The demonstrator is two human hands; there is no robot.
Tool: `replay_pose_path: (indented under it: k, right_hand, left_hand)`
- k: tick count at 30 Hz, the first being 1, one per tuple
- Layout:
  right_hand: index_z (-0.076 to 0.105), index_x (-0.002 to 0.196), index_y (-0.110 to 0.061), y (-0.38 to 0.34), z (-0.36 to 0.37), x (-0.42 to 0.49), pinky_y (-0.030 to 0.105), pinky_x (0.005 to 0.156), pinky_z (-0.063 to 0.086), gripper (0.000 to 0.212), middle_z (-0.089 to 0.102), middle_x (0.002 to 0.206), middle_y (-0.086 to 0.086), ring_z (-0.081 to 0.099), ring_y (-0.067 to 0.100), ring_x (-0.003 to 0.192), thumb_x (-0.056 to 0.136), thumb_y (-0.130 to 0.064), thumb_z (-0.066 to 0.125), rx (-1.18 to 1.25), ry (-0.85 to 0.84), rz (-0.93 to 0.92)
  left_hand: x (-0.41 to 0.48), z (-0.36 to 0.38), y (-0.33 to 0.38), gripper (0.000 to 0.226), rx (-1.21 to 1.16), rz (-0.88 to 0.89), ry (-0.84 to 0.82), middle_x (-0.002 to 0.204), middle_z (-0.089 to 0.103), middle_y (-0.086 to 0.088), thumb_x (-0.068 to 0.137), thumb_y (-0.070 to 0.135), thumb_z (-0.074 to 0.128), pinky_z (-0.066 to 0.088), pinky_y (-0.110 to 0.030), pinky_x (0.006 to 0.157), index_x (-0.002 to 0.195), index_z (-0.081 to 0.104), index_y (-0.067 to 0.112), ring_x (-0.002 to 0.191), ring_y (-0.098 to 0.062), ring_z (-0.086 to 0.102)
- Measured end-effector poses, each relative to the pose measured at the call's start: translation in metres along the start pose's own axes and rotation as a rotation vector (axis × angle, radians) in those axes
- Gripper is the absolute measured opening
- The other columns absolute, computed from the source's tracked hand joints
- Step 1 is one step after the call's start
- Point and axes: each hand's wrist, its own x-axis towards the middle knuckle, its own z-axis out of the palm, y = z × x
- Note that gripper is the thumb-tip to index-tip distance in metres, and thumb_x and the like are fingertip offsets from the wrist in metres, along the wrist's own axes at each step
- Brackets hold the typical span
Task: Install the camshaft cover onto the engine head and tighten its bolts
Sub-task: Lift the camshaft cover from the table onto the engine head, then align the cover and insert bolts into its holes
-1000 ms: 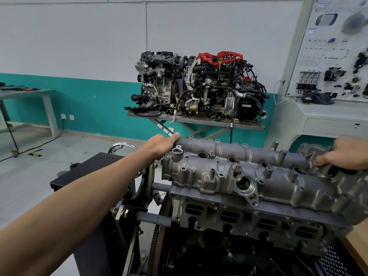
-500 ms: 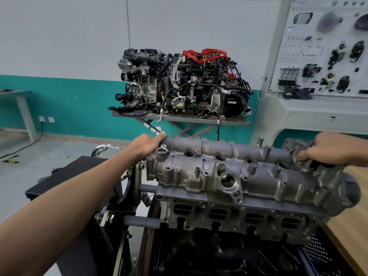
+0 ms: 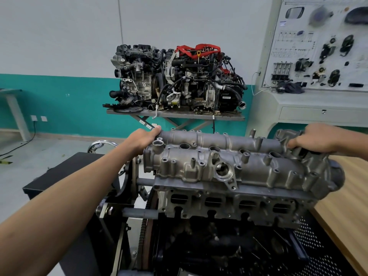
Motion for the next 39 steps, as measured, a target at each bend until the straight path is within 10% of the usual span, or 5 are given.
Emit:
replay_pose_path:
  k: [7,12,16,30,39]
  right_hand:
    - [0.058,0.044,-0.01,0.002,0.003,-0.012,0.029,0.05,0.034,0.052,0.057,0.043,0.007,0.055,0.026,0.051,0.083,-0.044,0.066,0.004,0.088,-0.029]
    - [0.059,0.058,-0.011,0.003,0.003,-0.029,0.027,0.054,0.044,0.058,0.059,0.057,0.004,0.058,0.022,0.058,0.079,-0.065,0.05,-0.229,0.301,-0.109]
    - [0.059,0.062,-0.014,0.003,-0.007,-0.038,0.028,0.055,0.047,0.057,0.06,0.062,0.006,0.059,0.024,0.062,0.083,-0.066,0.048,-0.23,0.316,-0.187]
    - [0.072,0.082,-0.023,0.192,-0.037,-0.127,0.027,0.074,0.047,0.016,0.066,0.082,-0.006,0.06,0.016,0.082,0.086,-0.035,0.063,-0.118,0.144,-0.052]
    - [0.073,0.108,-0.022,0.343,-0.006,-0.188,0.029,0.082,0.051,0.026,0.066,0.094,-0.006,0.061,0.017,0.093,0.087,-0.014,0.061,-0.185,-0.249,0.252]
  left_hand:
    - [0.002,0.002,0.0,0.066,0.02,-0.014,-0.013,0.094,0.066,-0.016,0.095,0.065,0.042,0.04,-0.032,0.058,0.078,0.061,0.004,0.073,-0.023,0.06]
    - [0.002,-0.02,0.03,0.069,0.618,0.065,0.066,0.122,0.063,-0.029,0.093,0.065,0.048,0.048,-0.038,0.086,0.103,0.064,-0.002,0.101,-0.04,0.06]
    - [-0.025,-0.016,0.104,0.044,0.627,0.314,0.233,0.091,0.065,-0.014,0.082,0.052,0.066,0.055,-0.044,0.077,0.086,0.059,0.009,0.082,-0.034,0.06]
    - [-0.202,0.266,0.299,0.022,0.299,1.115,-0.294,0.076,0.062,0.005,0.084,0.045,0.066,0.045,-0.032,0.061,0.078,0.059,0.026,0.073,-0.02,0.059]
    - [-0.28,0.438,0.324,0.025,0.47,1.121,-0.786,0.102,0.067,-0.001,0.085,0.041,0.07,0.054,-0.034,0.078,0.101,0.067,0.022,0.089,-0.023,0.062]
